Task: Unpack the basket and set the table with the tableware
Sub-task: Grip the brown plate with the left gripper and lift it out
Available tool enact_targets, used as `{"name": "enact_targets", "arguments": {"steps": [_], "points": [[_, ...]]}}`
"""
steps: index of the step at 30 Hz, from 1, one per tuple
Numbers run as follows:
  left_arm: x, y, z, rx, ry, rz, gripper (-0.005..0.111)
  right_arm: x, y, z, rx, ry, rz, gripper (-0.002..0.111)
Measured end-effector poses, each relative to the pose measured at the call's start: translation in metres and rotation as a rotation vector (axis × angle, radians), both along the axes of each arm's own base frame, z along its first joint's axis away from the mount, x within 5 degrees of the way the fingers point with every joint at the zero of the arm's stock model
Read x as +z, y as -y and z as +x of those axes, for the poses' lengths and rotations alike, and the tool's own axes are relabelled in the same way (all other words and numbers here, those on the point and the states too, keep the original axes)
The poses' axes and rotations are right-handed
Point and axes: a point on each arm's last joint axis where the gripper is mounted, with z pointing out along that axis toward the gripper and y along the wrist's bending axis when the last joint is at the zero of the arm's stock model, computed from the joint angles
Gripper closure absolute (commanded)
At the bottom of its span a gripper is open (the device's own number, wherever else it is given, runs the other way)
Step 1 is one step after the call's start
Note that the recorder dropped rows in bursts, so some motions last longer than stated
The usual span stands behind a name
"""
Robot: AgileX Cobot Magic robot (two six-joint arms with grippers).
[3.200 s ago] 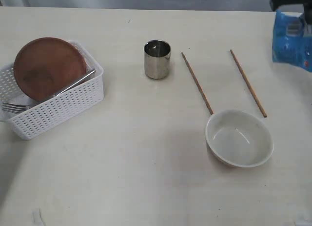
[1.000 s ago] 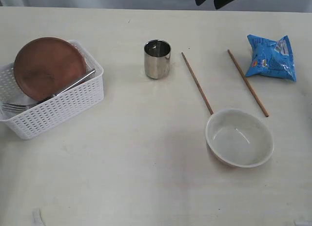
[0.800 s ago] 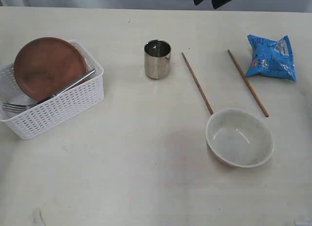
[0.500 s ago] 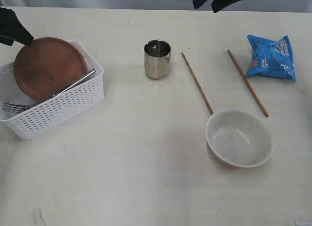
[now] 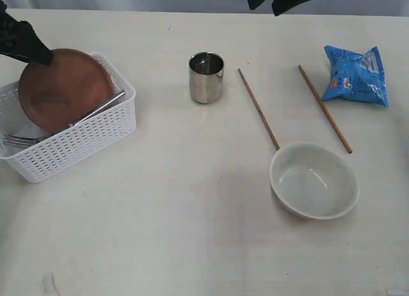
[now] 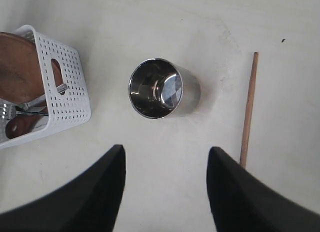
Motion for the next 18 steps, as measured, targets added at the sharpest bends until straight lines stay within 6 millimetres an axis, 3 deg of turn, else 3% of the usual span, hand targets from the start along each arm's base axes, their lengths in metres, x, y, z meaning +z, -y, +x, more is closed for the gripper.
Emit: {"name": "enact_targets", "arguments": {"steps": [9,18], "points": [[0.0012,0.0042,-0.0025,-0.050,-0.006,-0.030,0.107,0.0000,0.0000,0.0000,0.003,0.002,-0.001,0.060],[0.0002,0.0035,-0.0019,-0.059,0.003,-0.018,0.107,0.0000,0.0000,0.0000,0.008,0.005,-0.002,0.060]]}}
